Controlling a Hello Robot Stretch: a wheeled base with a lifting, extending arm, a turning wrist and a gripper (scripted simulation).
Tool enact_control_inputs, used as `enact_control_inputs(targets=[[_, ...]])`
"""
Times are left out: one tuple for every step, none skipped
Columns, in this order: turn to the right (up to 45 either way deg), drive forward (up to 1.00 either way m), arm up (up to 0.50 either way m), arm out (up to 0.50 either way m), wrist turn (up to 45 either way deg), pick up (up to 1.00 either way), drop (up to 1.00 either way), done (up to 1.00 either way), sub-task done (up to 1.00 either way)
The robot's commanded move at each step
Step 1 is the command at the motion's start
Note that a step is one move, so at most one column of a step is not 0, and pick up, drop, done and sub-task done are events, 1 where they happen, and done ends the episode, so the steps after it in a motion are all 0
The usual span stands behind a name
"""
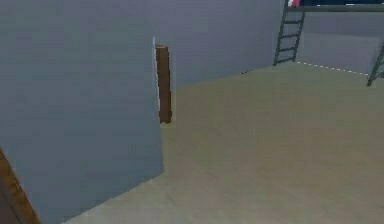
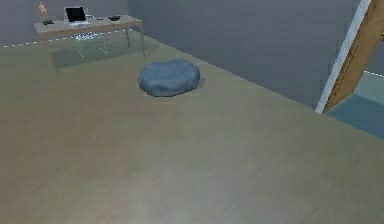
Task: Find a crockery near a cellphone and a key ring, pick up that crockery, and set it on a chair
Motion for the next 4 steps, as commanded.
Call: enact_control_inputs(targets=[[45.0, 0.0, 0.0, 0.0, 0.0, 0.0, 0.0, 0.0, 0.0], [18.0, 0.0, 0.0, 0.0, 0.0, 0.0, 0.0, 0.0, 0.0], [0.0, 1.0, 0.0, 0.0, 0.0, 0.0, 0.0, 0.0, 0.0], [0.0, 1.0, 0.0, 0.0, 0.0, 0.0, 0.0, 0.0, 0.0]])
